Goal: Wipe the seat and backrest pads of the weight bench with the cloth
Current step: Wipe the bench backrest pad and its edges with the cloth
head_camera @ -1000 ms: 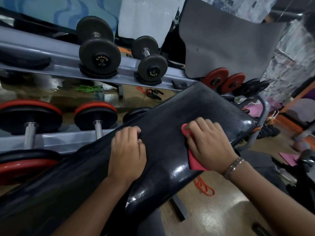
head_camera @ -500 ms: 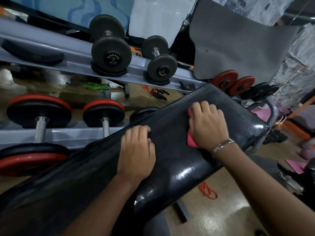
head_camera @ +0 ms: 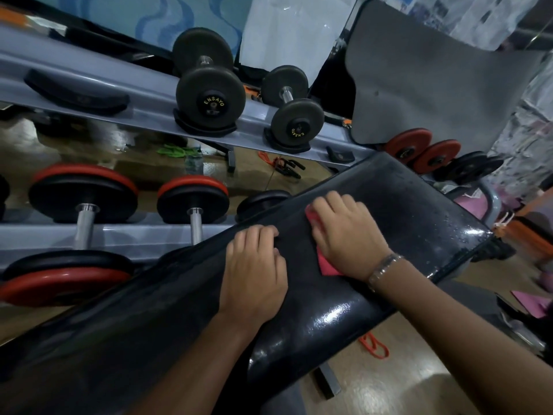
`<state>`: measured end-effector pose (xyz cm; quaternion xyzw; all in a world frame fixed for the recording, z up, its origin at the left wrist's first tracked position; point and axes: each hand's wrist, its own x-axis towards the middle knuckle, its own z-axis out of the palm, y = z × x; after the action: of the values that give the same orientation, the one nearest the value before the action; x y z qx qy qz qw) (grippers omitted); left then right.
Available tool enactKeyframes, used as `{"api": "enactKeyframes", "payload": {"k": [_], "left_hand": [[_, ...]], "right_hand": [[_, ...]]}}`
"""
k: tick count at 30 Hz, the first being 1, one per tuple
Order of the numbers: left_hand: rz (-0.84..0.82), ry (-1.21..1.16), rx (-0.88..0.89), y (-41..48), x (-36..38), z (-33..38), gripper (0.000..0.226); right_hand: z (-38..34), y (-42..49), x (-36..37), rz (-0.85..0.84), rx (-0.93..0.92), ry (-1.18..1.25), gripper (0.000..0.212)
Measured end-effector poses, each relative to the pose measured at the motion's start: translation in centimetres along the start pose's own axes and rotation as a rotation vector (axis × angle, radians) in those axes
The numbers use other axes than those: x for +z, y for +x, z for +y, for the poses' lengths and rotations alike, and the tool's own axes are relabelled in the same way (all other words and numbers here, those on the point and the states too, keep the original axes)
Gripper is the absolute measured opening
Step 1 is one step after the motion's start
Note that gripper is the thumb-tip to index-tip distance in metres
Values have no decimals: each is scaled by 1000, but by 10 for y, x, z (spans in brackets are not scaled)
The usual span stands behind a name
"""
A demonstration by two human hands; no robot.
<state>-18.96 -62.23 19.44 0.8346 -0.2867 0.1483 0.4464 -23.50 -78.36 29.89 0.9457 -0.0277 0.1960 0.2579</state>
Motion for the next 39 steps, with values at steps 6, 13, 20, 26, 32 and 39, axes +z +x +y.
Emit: {"api": "enactKeyframes", "payload": {"k": [6,13,20,26,32,39], "left_hand": [[-2,-8,-4,1,1,-2,28],[-12,-24,-50,1,1,-1,32],[-4,-32,-47,0,2,-2,30],[-1,-38,-48,1,3,-2,32],[-1,-28,-44,0,3,-3,33],[-4,-31,-38,1,3,-4,31]], "right_hand": [[22,25,3,-39,104,-27,25],[2,22,7,-41,-90,110,18],[-6,51,17,-85,40,29,21],[7,61,16,-152,-79,115,25],[-14,73,26,-169,-44,109,32],[-2,95,23,-260,-2,93,34]]}}
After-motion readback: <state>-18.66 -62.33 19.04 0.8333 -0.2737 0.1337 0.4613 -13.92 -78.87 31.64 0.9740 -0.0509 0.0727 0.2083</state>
